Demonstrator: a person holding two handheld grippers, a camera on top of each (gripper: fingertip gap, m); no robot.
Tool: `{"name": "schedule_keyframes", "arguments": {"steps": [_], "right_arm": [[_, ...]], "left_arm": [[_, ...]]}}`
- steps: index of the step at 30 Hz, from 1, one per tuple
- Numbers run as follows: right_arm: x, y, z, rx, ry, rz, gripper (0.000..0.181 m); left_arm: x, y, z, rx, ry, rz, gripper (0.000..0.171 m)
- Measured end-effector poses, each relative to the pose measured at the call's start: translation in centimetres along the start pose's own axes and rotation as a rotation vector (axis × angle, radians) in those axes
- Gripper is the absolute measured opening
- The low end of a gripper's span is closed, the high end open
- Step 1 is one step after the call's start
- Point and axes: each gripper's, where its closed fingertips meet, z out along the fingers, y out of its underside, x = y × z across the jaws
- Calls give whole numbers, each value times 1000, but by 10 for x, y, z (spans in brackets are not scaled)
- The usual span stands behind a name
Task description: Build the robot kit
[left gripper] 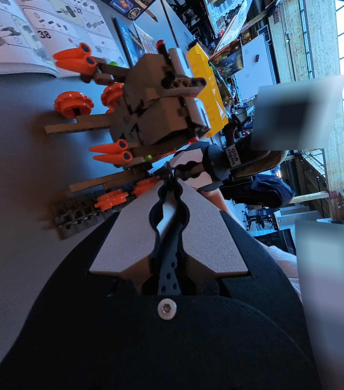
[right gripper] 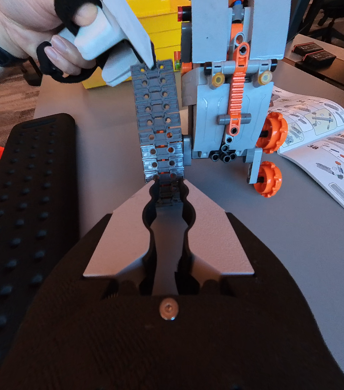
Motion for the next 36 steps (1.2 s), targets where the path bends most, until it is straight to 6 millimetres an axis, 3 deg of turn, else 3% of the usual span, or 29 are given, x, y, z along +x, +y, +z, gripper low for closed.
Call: {"name": "schedule_keyframes", "arguments": {"steps": [4,12,17,21,27,36], "right_arm": [[0,0,1,-4,0,0,18],[-1,-4,0,2,-8,1,22],[-2,-42,-5,138,-12,17,22],[0,-57,3,124,-4,-8,20],[-5,-54,27,-21,-8,-86,18],[-7,-54,28,-87,-13,-97,18]], "left_arm": [[-15,4,-1,-5,-14,-20,3],[-24,8,0,6,62,-97,4],[-29,10,1,14,111,-142,4],[-33,12,3,22,142,-171,4],[-41,14,6,25,169,-205,5],[-53,21,10,0,114,-162,0]]}}
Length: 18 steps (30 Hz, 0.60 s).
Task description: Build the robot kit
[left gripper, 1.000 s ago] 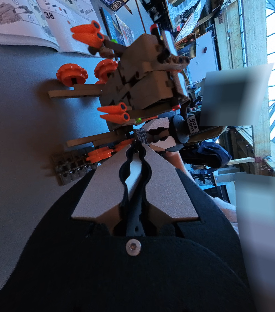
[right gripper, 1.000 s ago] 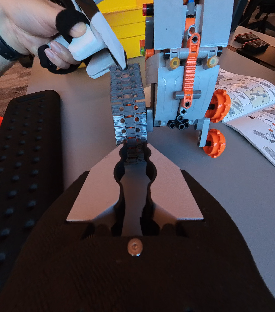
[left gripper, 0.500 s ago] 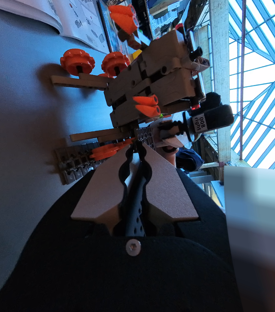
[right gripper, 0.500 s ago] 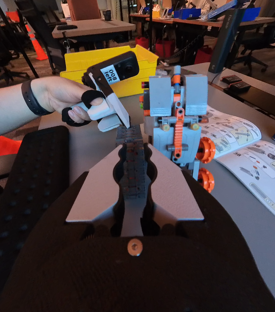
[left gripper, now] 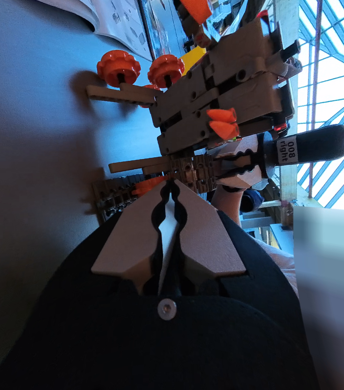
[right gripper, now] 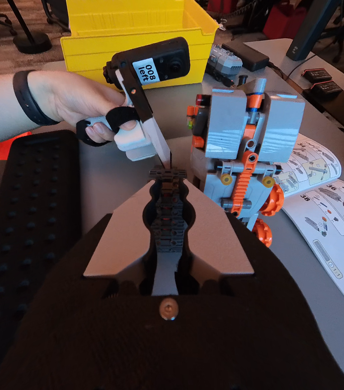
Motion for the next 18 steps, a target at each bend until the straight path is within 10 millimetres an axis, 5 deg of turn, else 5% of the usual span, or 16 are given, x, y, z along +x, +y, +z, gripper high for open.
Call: {"name": "schedule_keyframes", "arguments": {"steps": [18], "right_arm": [[3,4,-8,21,37,-57,22]], "left_arm": [[15,-2,-3,70,-93,198,15]]}}
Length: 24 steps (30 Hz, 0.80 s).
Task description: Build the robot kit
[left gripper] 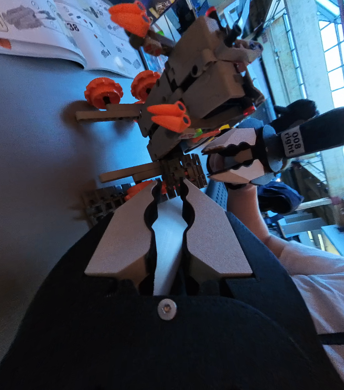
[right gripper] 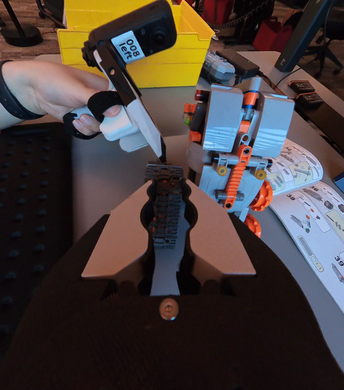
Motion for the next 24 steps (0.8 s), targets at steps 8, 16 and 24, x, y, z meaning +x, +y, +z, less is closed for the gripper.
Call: {"name": "schedule_keyframes", "arguments": {"steps": [8,16,24], "right_arm": [[11,23,-33,12,57,49,25],[14,63,-45,32,47,141,25],[0,92,-45,-65,-31,57,26]], "left_arm": [[15,5,-20,23,-151,586,36],[10,22,1,-57,-410,926,35],[-2,21,13,-53,-613,1028,30]]}}
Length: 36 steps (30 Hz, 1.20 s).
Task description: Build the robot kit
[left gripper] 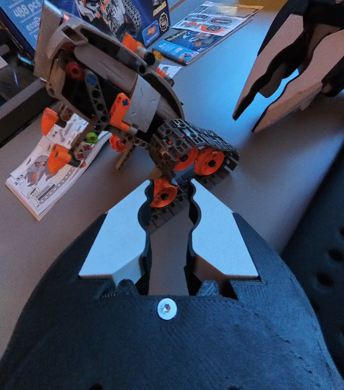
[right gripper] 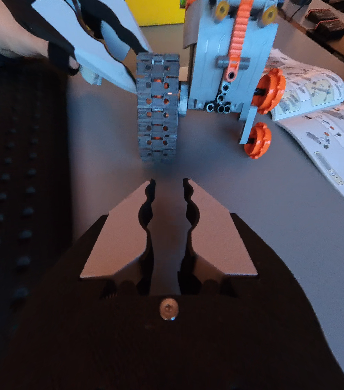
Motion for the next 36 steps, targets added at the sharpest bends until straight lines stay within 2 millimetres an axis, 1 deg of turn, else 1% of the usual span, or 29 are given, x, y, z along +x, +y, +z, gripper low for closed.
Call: {"name": "schedule_keyframes", "arguments": {"steps": [2,5,9,12,15,17,20,24,27,31,36], "right_arm": [[0,-2,-1,19,3,3,26],[4,-8,-2,55,13,28,26],[9,-5,1,34,0,87,26],[15,-5,-1,48,9,140,25],[22,-9,-5,89,39,172,24],[28,-12,-9,123,70,194,24],[39,-16,-15,169,141,217,24],[47,-17,-19,183,227,225,24],[48,-16,-16,170,273,225,24],[47,-17,-8,136,304,214,24],[42,-21,1,122,324,193,24]], "left_arm": [[0,-1,2,-2,-32,1,27],[0,-1,1,13,-57,-33,29],[0,5,1,23,-7,-35,31],[1,1,-1,52,56,-52,31],[2,1,-3,62,87,-40,32],[7,3,-2,57,113,-43,32],[1,-1,-3,66,53,-20,31],[0,-6,-4,87,57,-41,27],[-3,-5,-1,72,40,-31,20],[-2,-10,1,87,29,-15,10],[-6,-11,2,93,13,-17,7]]}}
